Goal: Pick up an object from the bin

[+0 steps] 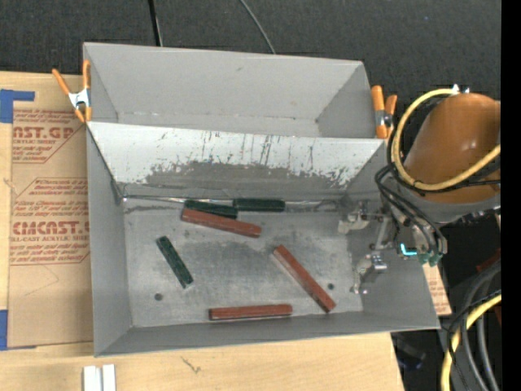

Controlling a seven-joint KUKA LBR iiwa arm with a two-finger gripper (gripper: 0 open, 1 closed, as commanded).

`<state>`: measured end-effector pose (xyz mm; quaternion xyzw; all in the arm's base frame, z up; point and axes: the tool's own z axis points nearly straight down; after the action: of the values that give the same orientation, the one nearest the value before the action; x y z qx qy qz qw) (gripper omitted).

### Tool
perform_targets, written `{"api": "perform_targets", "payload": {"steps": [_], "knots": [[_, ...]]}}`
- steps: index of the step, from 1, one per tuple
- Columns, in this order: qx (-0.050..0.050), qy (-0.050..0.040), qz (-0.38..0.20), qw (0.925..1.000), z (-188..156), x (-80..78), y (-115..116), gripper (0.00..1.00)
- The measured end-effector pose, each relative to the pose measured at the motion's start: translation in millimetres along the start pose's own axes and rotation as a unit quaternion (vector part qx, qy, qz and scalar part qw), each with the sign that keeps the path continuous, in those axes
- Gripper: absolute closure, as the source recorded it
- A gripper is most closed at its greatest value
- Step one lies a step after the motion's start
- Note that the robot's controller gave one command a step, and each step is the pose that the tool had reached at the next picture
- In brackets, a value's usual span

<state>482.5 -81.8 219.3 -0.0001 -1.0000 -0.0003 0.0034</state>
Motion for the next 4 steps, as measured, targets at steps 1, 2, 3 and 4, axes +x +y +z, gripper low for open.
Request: {"api": "perform_targets", "payload": {"steps": [1, 2, 3, 4], "knots": [[0.001, -0.0039, -0.001, 1.0000, -3.5, -1.7, 0.4, 0.00], [0.000, -0.0063, 0.039, 0.9992, 79.6, -10.4, 8.6, 0.00], [0.000, -0.0014, 0.043, 0.9991, 109.7, -6.9, 14.9, 0.00], [0.000, -0.0047, 0.058, 0.9983, 78.2, -4.5, 10.2, 0.00]]}}
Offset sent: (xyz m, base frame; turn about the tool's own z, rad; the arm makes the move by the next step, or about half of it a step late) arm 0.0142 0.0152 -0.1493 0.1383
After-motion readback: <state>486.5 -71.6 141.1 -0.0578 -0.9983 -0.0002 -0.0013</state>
